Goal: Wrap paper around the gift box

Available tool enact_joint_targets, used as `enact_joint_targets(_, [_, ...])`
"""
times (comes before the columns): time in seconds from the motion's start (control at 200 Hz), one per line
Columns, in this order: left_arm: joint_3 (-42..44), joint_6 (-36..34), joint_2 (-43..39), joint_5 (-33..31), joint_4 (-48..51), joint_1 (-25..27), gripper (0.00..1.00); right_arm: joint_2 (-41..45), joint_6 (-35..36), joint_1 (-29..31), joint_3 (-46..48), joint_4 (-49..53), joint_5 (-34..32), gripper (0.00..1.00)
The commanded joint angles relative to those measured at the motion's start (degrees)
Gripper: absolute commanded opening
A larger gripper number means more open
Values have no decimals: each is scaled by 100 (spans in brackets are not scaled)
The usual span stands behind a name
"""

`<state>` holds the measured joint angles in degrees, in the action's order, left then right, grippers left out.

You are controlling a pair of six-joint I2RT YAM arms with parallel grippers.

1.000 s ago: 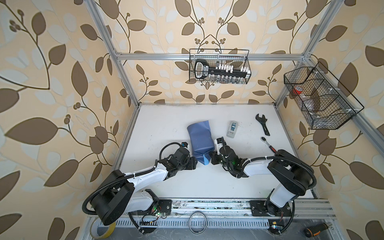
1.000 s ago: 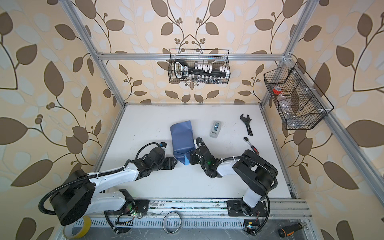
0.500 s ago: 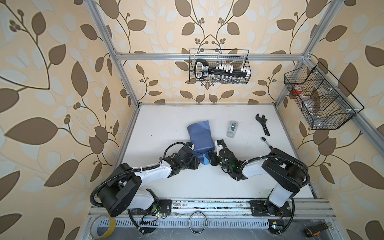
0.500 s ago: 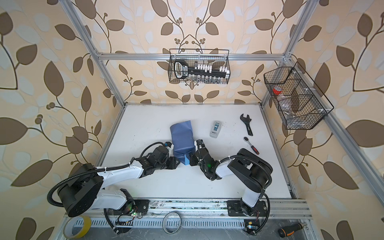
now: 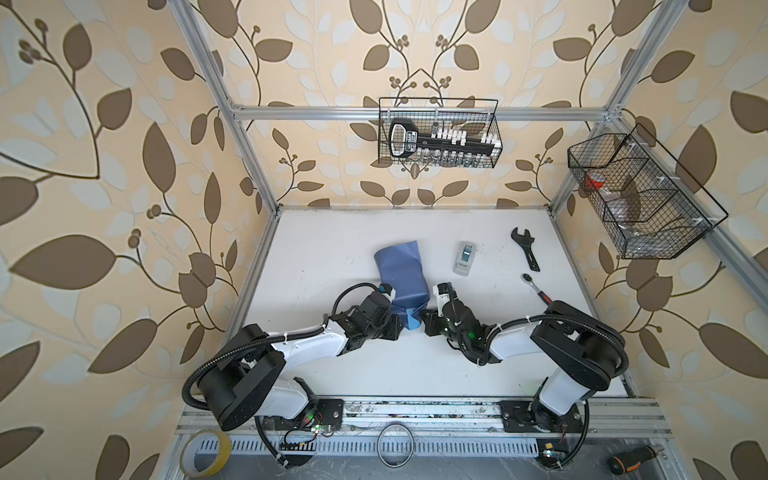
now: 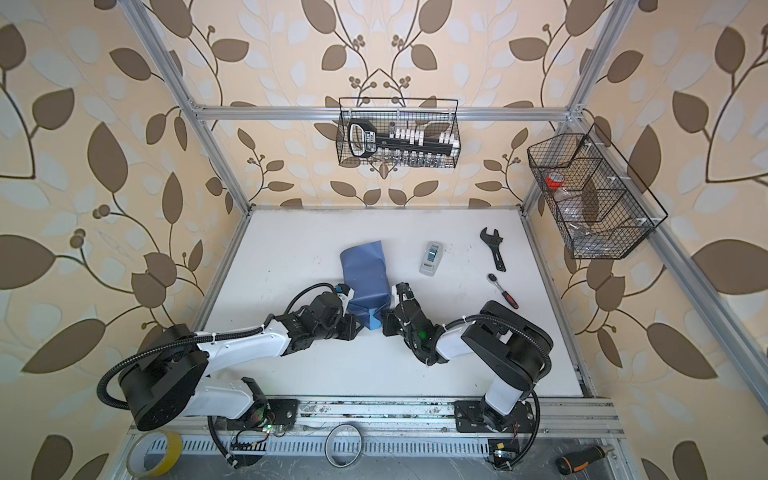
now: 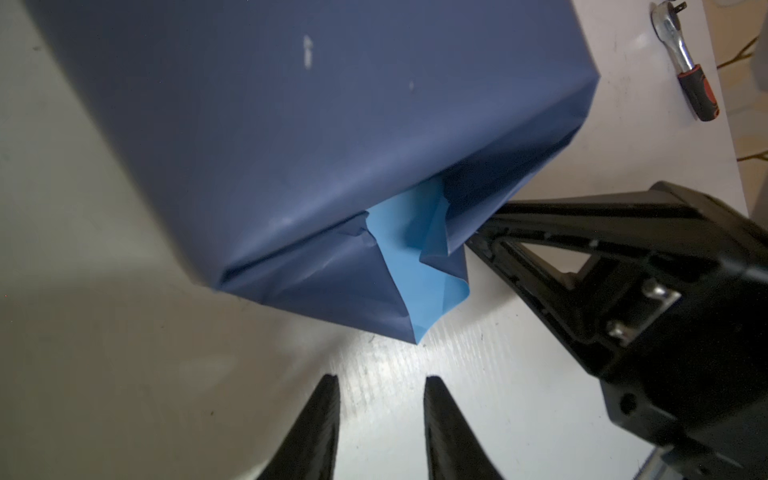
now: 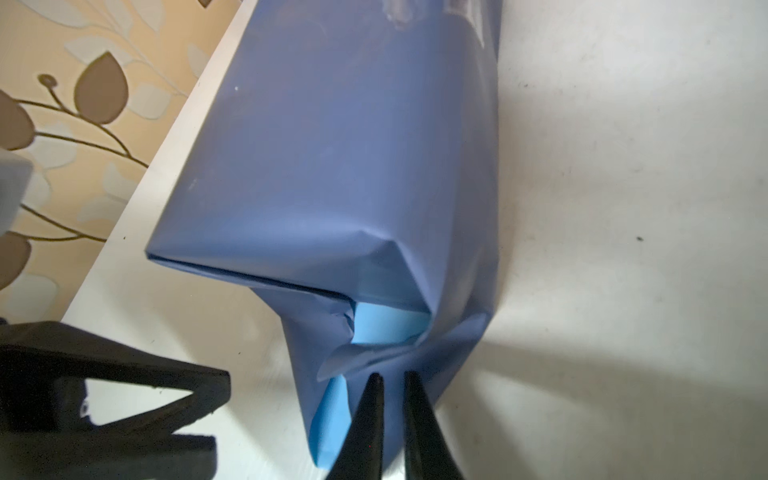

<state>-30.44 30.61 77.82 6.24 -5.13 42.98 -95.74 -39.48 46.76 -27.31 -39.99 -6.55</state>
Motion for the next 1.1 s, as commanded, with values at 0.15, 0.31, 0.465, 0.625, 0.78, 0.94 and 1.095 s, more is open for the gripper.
enact_joint_targets(0.15, [-577,-392,435,101,-445,253,38,166,-132,-74,150,104,210,13])
enact_joint_targets(0.31, [-975,-546,1095,26,-474,314,38,442,-208,-224,349,223,324,13])
enact_joint_targets(0.465, [-1239,-710,1410,-447,-378,317,37,749,-194,-252,531,479,279,14])
enact_joint_targets(0.625, [-1408,-990,1571,-913,-218,317,30,926,-241,-264,674,614,291,14])
enact_joint_targets(0.78, [-1468,-1136,1687,-1171,-225,316,23,827,-530,-210,736,490,604,14])
enact_joint_targets(0.94, [-1501,-1207,1762,-1183,-340,316,18,618,-725,-48,664,350,721,15])
enact_joint_targets(1.095, [-1506,-1210,1724,-1241,-349,317,13,368,-982,-25,648,98,845,15])
